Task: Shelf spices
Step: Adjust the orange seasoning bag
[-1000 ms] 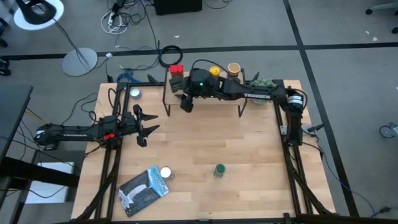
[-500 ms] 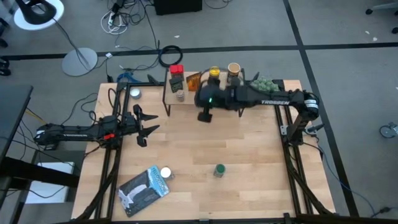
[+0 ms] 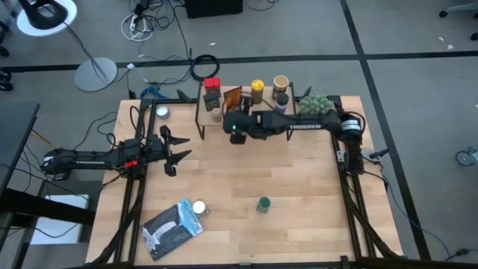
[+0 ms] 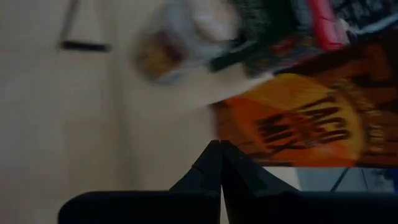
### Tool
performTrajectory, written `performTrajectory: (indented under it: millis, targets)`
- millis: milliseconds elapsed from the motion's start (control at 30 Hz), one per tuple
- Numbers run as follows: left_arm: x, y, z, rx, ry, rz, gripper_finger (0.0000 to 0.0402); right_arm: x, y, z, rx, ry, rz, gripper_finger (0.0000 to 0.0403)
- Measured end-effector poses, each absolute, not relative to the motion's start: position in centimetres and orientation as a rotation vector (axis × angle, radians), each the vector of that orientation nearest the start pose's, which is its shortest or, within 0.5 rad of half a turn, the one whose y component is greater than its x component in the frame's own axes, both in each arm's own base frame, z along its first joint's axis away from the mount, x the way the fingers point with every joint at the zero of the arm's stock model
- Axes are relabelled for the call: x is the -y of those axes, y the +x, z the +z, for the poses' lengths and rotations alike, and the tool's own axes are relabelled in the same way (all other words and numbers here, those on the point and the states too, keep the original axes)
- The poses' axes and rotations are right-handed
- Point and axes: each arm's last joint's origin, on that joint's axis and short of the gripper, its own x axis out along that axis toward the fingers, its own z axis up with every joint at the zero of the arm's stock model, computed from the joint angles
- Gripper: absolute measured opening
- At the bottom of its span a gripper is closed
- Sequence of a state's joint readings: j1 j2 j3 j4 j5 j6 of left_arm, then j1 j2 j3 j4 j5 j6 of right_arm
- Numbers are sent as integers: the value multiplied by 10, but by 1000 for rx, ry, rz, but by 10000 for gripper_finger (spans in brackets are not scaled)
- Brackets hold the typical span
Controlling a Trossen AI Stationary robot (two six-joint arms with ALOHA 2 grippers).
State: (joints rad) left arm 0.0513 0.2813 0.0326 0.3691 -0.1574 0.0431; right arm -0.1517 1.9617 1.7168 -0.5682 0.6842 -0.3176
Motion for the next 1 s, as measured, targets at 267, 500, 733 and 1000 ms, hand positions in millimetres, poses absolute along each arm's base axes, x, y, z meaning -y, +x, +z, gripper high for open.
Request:
performTrajectory:
  millis: [267, 500, 733, 1000]
  targets:
    - [-10, 114, 186, 113, 39, 212, 214, 109, 428, 271, -957, -505, -590, 1]
    - [-10, 114, 186, 111, 42, 213, 214, 121, 432, 272, -909, -501, -612, 0]
    - [-10, 114, 186, 113, 42, 213, 214, 134, 431, 276, -867, -488, -643, 0]
    - [-10, 114, 186, 113, 42, 214, 214, 149, 428, 277, -850, -465, -661, 0]
